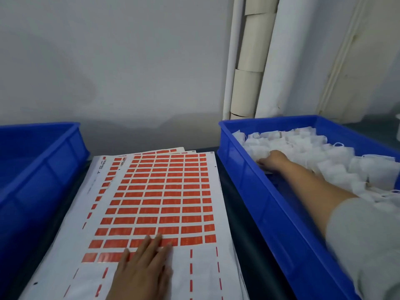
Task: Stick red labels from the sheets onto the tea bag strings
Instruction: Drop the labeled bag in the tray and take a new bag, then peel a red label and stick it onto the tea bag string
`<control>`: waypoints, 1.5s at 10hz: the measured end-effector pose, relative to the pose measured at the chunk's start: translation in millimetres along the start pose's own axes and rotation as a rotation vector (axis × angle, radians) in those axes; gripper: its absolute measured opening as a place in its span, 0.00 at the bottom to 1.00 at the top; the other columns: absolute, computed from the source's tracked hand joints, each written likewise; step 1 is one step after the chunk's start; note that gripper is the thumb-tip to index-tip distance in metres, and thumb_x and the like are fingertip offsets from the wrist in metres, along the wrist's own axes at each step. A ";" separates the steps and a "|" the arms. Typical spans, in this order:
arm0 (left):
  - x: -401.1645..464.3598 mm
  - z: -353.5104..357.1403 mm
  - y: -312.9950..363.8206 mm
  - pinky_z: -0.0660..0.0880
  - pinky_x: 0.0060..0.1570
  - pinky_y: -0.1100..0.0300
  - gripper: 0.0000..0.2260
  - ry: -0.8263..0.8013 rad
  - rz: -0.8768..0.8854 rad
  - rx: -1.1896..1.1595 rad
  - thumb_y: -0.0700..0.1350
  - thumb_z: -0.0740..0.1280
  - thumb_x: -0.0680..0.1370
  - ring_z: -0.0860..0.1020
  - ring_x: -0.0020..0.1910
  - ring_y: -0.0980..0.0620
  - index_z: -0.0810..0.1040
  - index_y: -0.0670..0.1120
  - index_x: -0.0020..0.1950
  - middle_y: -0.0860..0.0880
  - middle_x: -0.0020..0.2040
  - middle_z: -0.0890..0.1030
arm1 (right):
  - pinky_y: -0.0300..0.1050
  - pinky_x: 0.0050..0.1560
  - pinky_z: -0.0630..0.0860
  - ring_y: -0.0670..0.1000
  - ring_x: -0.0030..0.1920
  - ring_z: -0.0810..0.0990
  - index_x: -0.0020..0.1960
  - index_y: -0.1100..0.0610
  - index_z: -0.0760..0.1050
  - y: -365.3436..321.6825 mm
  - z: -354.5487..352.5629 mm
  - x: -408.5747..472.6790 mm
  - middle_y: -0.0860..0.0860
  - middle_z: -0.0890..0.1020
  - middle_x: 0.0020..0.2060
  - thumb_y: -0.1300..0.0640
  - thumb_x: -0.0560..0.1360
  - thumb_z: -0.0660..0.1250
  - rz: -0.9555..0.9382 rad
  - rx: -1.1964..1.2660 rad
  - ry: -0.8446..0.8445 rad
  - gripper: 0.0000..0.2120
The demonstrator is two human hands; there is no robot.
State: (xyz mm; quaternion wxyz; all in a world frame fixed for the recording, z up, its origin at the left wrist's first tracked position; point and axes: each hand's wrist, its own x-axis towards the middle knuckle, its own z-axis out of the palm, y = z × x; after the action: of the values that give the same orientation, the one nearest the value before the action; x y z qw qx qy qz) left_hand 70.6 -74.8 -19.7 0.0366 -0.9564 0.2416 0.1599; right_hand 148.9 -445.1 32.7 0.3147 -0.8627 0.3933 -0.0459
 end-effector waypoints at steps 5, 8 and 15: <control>-7.3 11.5 0.8 0.42 0.72 0.48 0.25 0.185 -0.027 -0.125 0.62 0.50 0.79 0.46 0.76 0.55 0.51 0.59 0.76 0.58 0.77 0.47 | 0.43 0.40 0.75 0.53 0.44 0.79 0.45 0.58 0.77 -48.8 -88.5 -94.3 0.57 0.81 0.47 0.58 0.72 0.71 -0.375 0.566 0.309 0.05; -48.5 -23.1 -9.3 0.75 0.53 0.59 0.30 0.616 0.014 -1.254 0.63 0.70 0.65 0.73 0.56 0.61 0.61 0.68 0.63 0.69 0.60 0.67 | 0.42 0.49 0.80 0.49 0.49 0.81 0.47 0.49 0.78 -108.7 27.8 -268.7 0.47 0.82 0.47 0.59 0.71 0.72 -0.560 0.389 -0.362 0.08; -49.7 -18.6 -27.0 0.69 0.36 0.74 0.06 0.542 -0.026 -1.371 0.49 0.71 0.73 0.76 0.43 0.66 0.78 0.61 0.42 0.70 0.39 0.78 | 0.45 0.56 0.78 0.48 0.52 0.81 0.44 0.44 0.82 -63.3 114.0 -291.3 0.40 0.84 0.45 0.53 0.76 0.65 -0.361 0.861 -0.404 0.08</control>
State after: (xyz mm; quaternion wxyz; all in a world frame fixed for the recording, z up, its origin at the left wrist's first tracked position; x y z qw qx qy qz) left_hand 47.4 -31.4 13.8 -0.6284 -0.7735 0.0765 0.0325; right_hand 27.3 -150.1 27.4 0.6985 -0.7006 0.1149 -0.0897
